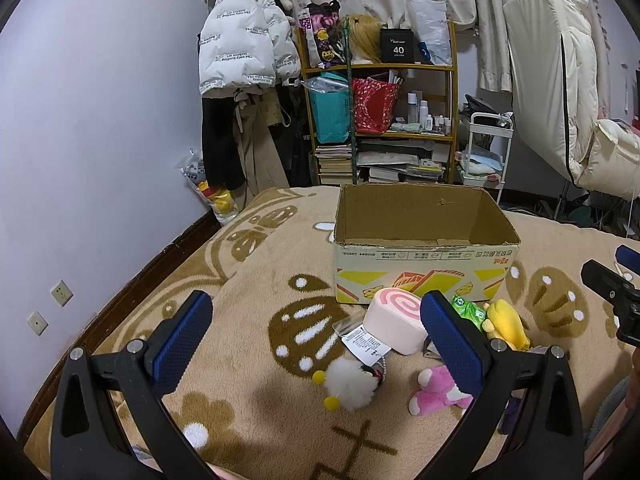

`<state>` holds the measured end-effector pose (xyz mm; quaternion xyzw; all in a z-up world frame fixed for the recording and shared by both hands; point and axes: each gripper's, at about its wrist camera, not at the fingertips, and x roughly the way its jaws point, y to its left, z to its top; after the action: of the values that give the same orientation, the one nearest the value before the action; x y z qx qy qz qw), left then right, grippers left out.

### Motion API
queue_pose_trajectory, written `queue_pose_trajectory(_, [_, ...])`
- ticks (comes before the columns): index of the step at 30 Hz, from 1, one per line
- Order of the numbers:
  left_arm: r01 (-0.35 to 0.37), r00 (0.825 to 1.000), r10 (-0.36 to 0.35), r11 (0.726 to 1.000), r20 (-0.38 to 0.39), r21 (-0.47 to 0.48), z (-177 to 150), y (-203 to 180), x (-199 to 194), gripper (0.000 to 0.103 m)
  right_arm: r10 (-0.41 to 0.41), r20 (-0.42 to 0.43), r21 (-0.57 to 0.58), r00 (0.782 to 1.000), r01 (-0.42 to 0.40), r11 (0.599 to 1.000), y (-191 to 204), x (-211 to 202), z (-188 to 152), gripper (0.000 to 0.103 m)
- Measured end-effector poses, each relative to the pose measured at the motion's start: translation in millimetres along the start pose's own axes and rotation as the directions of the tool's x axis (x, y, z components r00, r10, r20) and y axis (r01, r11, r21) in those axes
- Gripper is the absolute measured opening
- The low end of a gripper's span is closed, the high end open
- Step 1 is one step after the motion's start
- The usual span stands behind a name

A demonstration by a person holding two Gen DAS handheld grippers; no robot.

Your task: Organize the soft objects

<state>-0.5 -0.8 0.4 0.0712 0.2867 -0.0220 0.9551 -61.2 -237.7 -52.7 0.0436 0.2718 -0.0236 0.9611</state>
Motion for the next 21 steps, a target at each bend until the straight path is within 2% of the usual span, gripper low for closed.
queue_pose_trajectory(21, [0.001, 1.000, -0.001, 1.000, -0.003, 0.000, -1.6, 1.7, 1.1, 0.103, -0.001, -0.003, -0.001, 1.000, 0.001, 1.000, -0.4, 0.1, -0.2, 0.103])
